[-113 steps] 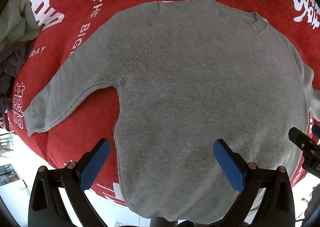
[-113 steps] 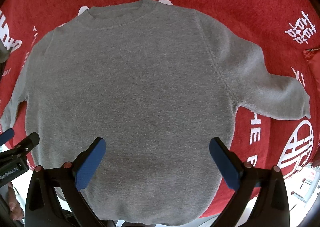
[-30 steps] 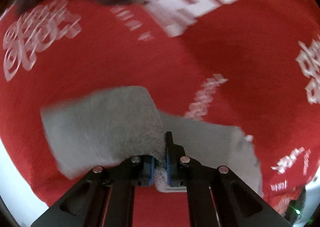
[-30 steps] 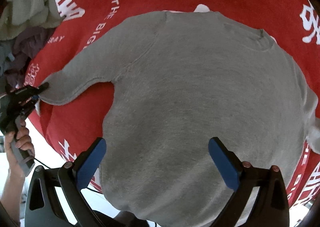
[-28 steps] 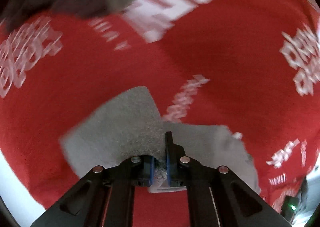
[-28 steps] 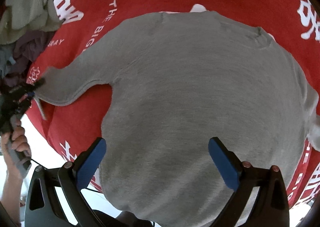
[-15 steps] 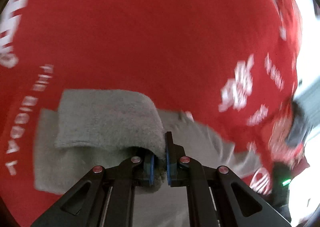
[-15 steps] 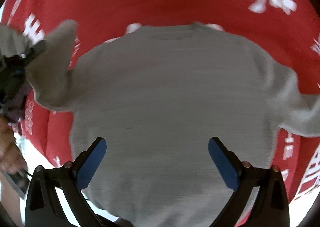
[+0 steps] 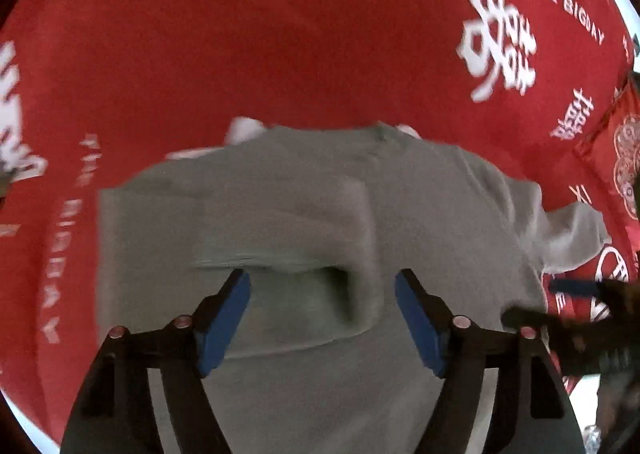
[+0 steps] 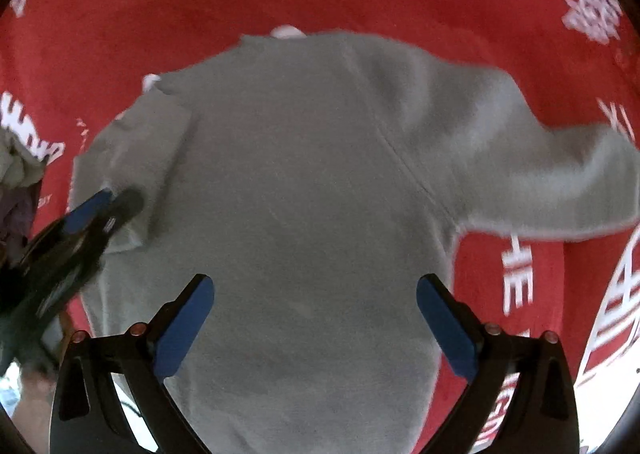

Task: Fold small clothes
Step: 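Fold the gripped side and sleeve across the sweater body with the left gripper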

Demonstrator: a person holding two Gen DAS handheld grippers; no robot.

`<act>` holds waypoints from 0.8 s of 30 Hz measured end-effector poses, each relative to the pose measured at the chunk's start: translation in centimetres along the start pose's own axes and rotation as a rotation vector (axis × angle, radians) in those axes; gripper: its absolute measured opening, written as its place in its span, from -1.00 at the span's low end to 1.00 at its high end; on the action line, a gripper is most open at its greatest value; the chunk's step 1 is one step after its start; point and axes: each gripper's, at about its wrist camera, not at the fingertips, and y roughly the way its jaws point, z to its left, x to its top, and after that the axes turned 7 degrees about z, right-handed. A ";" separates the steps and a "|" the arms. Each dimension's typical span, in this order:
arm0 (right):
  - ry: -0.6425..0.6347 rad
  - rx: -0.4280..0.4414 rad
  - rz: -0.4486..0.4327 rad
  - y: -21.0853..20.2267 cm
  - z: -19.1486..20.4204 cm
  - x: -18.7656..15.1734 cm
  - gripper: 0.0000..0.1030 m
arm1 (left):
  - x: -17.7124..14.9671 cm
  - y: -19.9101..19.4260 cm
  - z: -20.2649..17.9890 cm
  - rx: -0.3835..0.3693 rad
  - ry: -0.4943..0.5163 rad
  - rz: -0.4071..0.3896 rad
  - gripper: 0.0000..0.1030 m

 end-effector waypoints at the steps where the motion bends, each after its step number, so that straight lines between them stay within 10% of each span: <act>1: -0.043 0.002 -0.021 -0.3 1.3 0.7 0.98 | -0.5 -1.0 1.8 0.025 -0.029 0.002 0.47; 7: -0.410 -0.032 -0.118 0.3 12.1 4.0 0.98 | -4.0 -0.3 11.8 0.269 -0.203 0.093 0.48; 12: -0.725 -0.263 -0.164 4.6 20.6 4.5 0.97 | -6.6 2.9 13.2 0.314 -0.204 0.176 0.48; 15: -0.801 -0.481 -0.153 8.3 22.2 5.0 0.39 | -6.1 3.0 12.6 0.325 -0.224 0.145 0.48; 17: -0.757 -0.386 -0.136 7.9 21.2 6.0 -0.69 | -5.2 3.2 12.4 0.335 -0.244 0.140 0.48; 24: -0.127 0.158 -0.277 -0.1 7.6 8.8 -0.62 | -4.6 3.9 13.8 0.320 -0.300 0.152 0.48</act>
